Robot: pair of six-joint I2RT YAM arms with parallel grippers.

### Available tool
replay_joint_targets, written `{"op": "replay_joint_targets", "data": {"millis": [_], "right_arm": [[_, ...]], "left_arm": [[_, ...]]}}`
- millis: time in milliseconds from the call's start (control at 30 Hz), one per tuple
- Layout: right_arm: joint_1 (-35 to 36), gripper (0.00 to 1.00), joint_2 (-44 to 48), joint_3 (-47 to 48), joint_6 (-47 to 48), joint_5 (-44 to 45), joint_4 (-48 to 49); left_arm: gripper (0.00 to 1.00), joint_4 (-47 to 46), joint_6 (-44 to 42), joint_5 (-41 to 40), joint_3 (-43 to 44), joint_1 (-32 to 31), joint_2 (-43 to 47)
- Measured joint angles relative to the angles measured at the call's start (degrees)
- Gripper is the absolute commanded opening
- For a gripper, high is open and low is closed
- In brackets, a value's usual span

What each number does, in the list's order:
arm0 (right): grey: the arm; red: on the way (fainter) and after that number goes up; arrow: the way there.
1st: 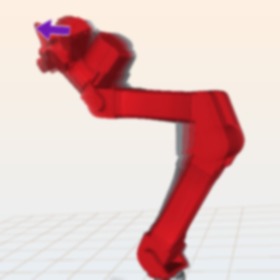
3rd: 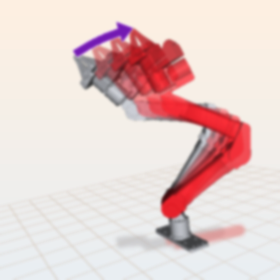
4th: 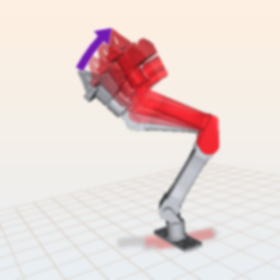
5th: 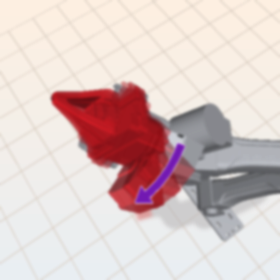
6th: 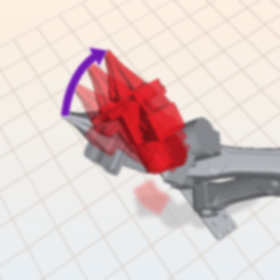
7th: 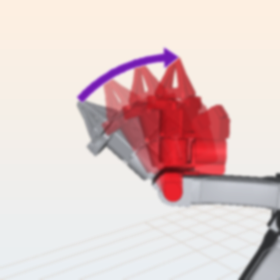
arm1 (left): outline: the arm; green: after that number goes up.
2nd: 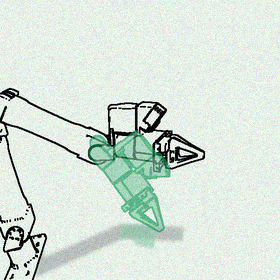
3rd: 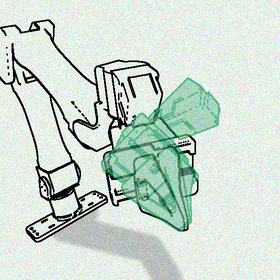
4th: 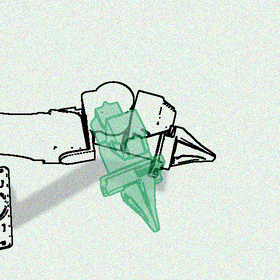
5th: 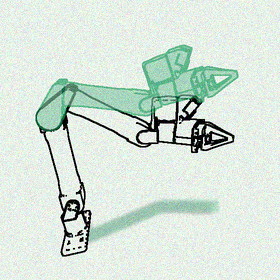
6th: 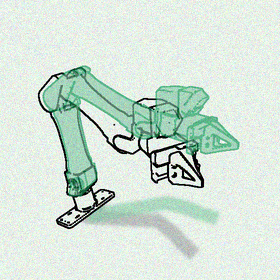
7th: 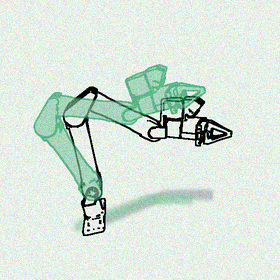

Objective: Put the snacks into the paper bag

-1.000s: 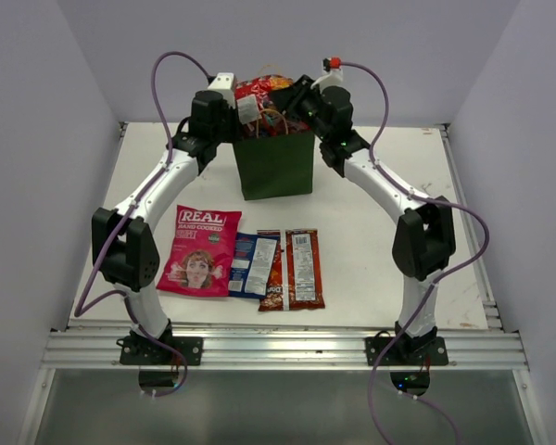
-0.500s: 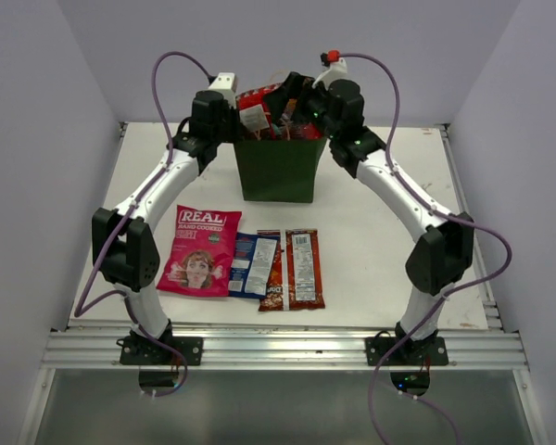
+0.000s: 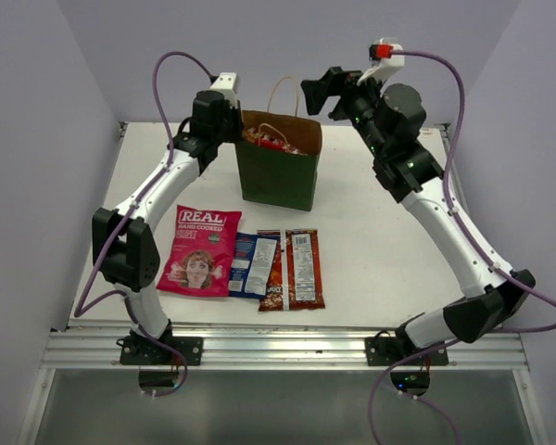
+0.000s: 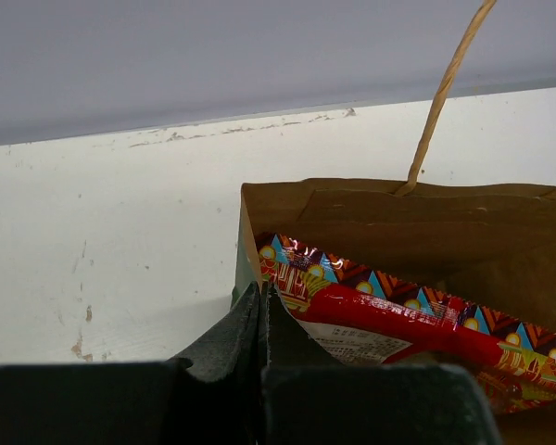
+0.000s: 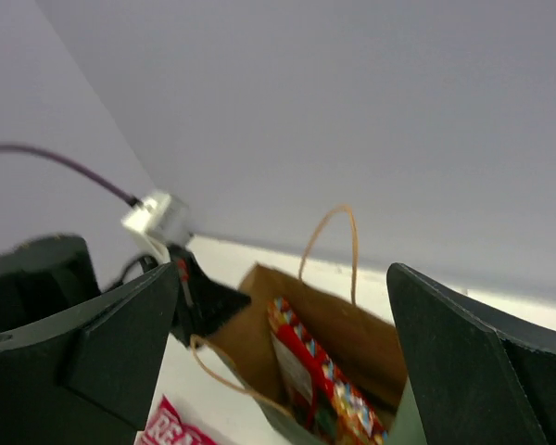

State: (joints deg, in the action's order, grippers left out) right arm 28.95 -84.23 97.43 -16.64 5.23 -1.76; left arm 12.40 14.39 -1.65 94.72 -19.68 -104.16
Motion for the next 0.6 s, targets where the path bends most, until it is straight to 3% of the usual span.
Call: {"op": "replay_joint_targets", "data": {"millis": [367, 600], "right_arm": [[4.2, 0.95, 6.6, -23.7, -3.8, -10.9, -6.0], [10.9, 0.94, 0.9, -32.2, -10.2, -17.3, 1.8]], "left_arm": [[0.0, -0.3, 0.5, 0.2, -0.3, 0.0, 0.0], [0.0, -1.4, 1.5, 1.0, -1.4, 0.0, 0.5]]}}
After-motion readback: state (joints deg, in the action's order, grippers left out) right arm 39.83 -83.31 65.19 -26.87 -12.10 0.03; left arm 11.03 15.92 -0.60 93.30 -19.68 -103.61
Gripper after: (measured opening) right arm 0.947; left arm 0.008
